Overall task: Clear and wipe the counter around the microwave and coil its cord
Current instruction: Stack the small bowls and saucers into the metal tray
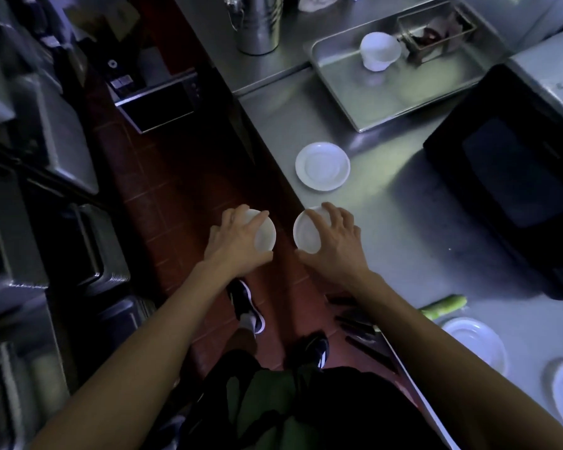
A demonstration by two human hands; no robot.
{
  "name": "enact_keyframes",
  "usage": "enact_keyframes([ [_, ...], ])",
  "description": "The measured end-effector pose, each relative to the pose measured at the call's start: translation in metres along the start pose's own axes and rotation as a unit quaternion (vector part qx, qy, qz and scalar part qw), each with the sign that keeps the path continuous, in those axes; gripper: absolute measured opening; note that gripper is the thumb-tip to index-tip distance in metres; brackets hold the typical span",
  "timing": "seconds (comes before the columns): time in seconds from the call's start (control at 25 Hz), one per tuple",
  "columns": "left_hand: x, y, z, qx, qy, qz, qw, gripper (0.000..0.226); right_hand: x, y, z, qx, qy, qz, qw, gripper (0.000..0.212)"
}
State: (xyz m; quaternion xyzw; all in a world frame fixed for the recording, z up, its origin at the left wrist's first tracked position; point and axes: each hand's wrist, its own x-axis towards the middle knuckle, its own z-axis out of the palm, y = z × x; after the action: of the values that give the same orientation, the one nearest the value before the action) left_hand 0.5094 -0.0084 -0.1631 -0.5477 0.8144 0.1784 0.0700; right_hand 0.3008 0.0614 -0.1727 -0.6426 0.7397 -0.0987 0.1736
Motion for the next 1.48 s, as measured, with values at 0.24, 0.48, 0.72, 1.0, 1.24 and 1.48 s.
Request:
enact_keyframes([
  [0.24,0.093,-0.046,-0.044,-0.033,0.001,0.059,0.998,0.088,0.079,-0.04,-0.008,-0.037,0.012,0.059,0.997,0.088],
  [0.48,0.151,-0.071,-0.082,-0.022,-0.003,0.112,0.993,0.087,0.135,-0.065,-0.018,-0.039,0.044,0.118,0.991,0.088],
  [0.72,0.199,-0.07,-0.092,-0.018,-0.017,0.131,0.991,0.082,0.177,-0.063,-0.021,-0.019,0.058,0.131,0.989,0.085],
  [1.0,0.272,-0.052,-0.126,0.024,-0.036,0.15,0.988,0.081,0.242,-0.025,-0.038,0.029,0.102,0.159,0.982,0.087],
  [1.24,0.346,-0.023,-0.166,0.075,-0.011,0.201,0.977,0.087,0.291,0.012,-0.067,0.069,0.156,0.197,0.965,0.086],
  [1.48,0.4,0.026,-0.167,0.083,-0.018,0.259,0.962,0.088,0.297,0.053,-0.09,0.066,0.168,0.256,0.95,0.088],
])
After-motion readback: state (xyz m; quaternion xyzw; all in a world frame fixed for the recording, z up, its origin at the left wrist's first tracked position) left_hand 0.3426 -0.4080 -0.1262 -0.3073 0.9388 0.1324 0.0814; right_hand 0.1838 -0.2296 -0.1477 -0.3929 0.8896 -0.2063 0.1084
